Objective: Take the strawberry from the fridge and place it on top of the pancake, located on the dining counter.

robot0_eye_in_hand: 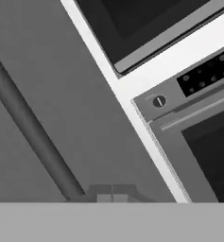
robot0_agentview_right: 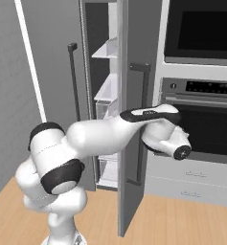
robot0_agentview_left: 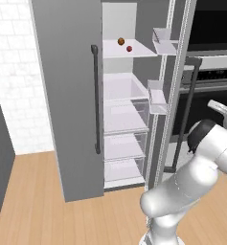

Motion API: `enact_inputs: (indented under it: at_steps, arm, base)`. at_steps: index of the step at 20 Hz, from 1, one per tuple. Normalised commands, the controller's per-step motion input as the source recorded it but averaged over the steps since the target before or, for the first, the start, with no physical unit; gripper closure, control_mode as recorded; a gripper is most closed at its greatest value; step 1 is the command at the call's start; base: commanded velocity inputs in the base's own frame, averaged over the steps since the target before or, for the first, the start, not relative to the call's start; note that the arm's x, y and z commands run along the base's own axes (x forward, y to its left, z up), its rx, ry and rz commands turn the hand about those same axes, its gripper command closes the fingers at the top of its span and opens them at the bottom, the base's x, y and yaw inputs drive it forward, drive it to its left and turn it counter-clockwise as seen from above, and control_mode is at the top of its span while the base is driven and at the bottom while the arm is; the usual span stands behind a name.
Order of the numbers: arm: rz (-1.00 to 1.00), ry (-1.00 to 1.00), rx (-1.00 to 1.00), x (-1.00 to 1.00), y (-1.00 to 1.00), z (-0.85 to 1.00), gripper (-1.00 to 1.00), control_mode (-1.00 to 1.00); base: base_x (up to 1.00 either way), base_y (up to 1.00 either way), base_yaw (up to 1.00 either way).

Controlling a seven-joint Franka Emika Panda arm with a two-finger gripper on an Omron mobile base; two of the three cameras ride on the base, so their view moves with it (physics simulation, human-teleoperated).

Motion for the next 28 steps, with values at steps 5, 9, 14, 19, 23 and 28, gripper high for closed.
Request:
enact_inputs:
  at_steps: [5,9,14,19,23,28]
  arm:
    - [0.0,-0.1,-0.14,-0.81,1.0,0.51,-1.0,-1.0]
    - [-0.08,0.12,-0.07,-0.28,0.92,0.95,-1.0,-1.0]
    - [-0.2,0.47,-0.02,-0.5,0.87,0.85,-1.0,-1.0]
    - [-0.25,0.57,-0.19,-0.16,1.0,0.56,-1.0,-1.0]
    - [-0.24,0.54,-0.27,0.02,0.87,0.4,-1.0,-1.0]
    - [-0.2,0.22,-0.36,0.17,0.75,0.07,-1.0,-1.0]
  base:
    - [0.0,0.0,0.0]
    - [0.0,0.0,0.0]
    - [0.0,0.0,0.0]
    - [0.0,0.0,0.0]
    - [0.0,0.0,0.0]
    - [0.0,0.0,0.0]
